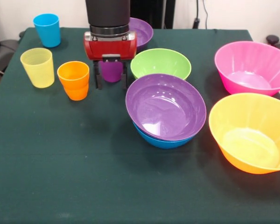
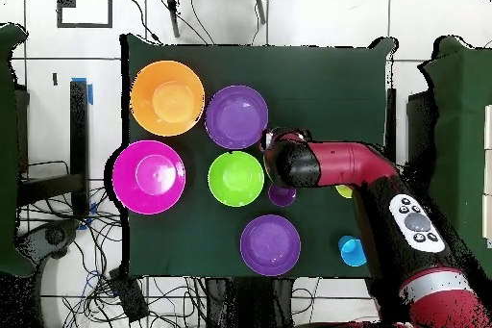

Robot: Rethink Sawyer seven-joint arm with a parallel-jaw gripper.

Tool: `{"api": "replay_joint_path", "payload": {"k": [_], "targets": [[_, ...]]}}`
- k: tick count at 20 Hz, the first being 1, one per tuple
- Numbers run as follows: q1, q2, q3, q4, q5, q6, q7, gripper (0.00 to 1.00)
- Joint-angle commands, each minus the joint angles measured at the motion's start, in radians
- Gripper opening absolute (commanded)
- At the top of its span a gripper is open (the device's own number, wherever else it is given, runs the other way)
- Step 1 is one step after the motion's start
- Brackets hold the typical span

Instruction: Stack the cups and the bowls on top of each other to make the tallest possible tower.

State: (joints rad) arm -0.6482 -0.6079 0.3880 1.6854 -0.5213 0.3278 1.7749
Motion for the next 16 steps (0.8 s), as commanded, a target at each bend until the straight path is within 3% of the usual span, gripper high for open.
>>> {"api": "replay_joint_path", "payload": {"k": [1,6,11,16], "targets": [[0.008,0.057,0.055,0.033,-0.021,-0.069,0.041,1.00],[0.005,0.046,0.055,0.035,-0.018,-0.054,0.025,1.00],[-0.039,0.067,0.079,0.063,-0.003,-0.042,0.016,1.00],[-0.056,0.067,0.086,0.079,-0.027,-0.063,0.007,1.00]]}}
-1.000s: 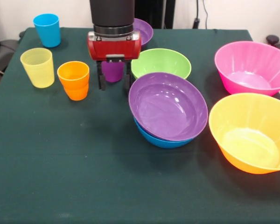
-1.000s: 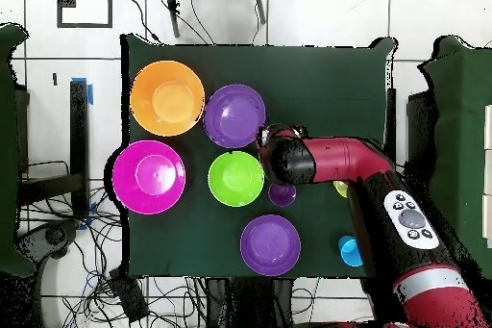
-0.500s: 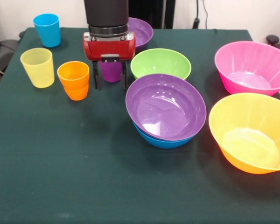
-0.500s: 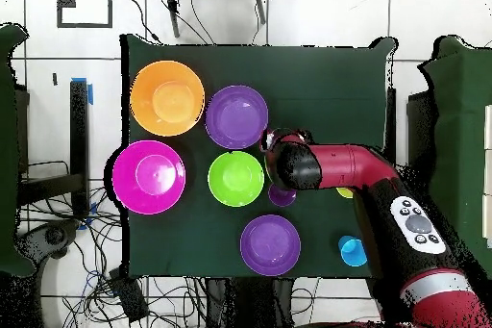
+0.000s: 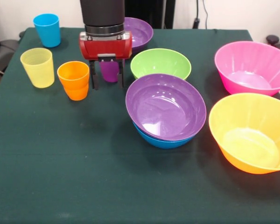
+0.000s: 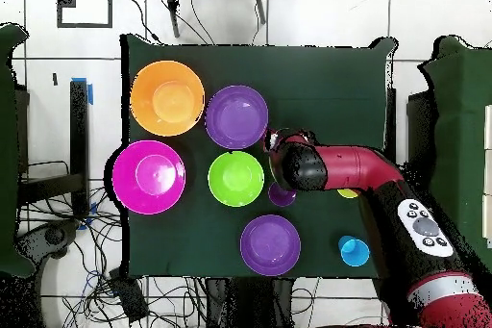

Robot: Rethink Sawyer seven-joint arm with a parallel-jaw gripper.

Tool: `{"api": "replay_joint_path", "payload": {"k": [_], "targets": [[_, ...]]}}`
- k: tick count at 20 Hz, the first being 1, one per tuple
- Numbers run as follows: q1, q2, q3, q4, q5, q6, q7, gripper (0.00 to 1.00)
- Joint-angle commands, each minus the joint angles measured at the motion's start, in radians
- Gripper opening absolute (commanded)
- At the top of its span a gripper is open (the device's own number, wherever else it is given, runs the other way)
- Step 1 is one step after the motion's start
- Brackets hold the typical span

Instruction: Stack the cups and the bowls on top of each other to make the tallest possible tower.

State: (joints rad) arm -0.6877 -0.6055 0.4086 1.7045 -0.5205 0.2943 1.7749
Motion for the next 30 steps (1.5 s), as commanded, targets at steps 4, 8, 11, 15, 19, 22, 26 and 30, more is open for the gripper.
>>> {"api": "replay_joint_path", "payload": {"k": [4,8,11,15,19,22,26,30], "targets": [[-0.041,0.070,0.082,0.076,-0.022,-0.027,0.006,1.00],[-0.048,0.060,0.092,0.084,-0.018,-0.010,0.004,1.00],[-0.056,0.063,0.099,0.082,-0.024,-0.005,-0.002,1.00],[-0.035,0.055,0.080,0.066,-0.060,-0.013,-0.019,1.00],[-0.007,0.048,0.055,0.060,-0.068,-0.023,0.001,1.00],[-0.011,0.048,0.062,0.065,-0.063,-0.027,0.002,1.00],[-0.038,0.050,0.089,0.086,-0.058,-0.032,-0.010,1.00],[-0.050,0.041,0.102,0.101,-0.049,-0.021,-0.013,1.00]]}}
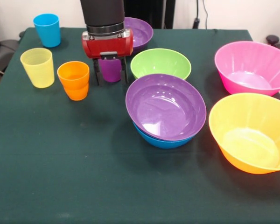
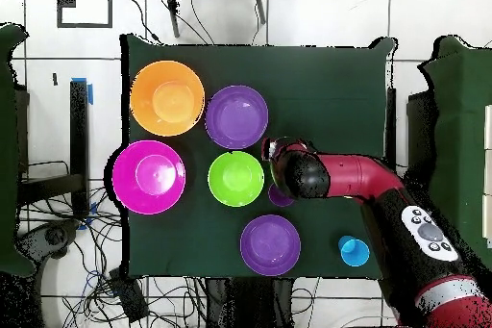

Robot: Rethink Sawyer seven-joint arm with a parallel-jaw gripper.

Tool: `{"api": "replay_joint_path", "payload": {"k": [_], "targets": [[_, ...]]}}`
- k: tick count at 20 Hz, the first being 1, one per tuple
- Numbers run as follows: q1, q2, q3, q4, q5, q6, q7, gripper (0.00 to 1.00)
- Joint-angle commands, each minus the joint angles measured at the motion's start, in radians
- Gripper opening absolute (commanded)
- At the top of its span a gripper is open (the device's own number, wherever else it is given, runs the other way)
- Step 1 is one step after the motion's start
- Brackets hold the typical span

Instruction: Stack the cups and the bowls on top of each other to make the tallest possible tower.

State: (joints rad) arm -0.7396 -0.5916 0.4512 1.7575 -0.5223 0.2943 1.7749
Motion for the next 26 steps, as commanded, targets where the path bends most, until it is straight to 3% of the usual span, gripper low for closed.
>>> {"api": "replay_joint_path", "payload": {"k": [1,8,19,26], "targets": [[0.003,0.031,0.057,0.047,-0.051,-0.027,-0.011,1.00],[-0.022,0.055,0.071,0.061,-0.054,-0.054,-0.005,1.00],[-0.041,0.026,0.074,0.081,-0.011,0.045,-0.016,1.00],[-0.012,0.042,0.031,0.070,-0.032,0.027,0.009,1.00]]}}
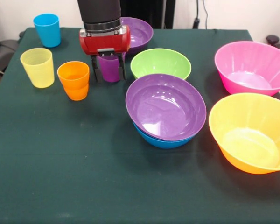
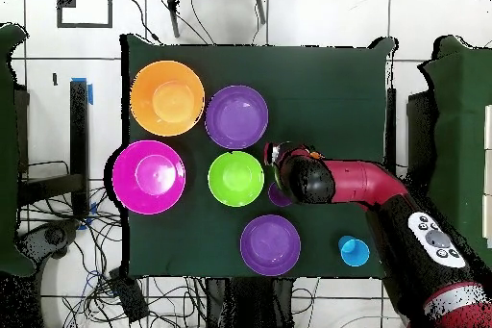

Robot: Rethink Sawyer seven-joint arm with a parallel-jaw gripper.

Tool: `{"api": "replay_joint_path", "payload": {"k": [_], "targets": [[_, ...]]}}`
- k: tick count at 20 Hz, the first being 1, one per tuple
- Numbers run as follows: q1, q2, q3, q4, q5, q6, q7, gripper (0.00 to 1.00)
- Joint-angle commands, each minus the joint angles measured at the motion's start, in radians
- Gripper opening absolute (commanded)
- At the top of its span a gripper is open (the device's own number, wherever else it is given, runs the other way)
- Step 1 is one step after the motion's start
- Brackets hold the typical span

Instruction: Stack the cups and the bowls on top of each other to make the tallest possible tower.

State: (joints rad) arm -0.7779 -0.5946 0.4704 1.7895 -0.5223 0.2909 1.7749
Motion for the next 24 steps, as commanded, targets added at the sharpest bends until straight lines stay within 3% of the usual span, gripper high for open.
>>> {"api": "replay_joint_path", "payload": {"k": [1,14,24], "targets": [[0.031,0.040,0.007,0.038,-0.032,0.037,0.009,1.00],[-0.018,0.054,0.053,0.040,-0.005,0.107,-0.048,1.00],[-0.047,-0.093,0.103,0.107,0.074,0.237,-0.063,1.00]]}}
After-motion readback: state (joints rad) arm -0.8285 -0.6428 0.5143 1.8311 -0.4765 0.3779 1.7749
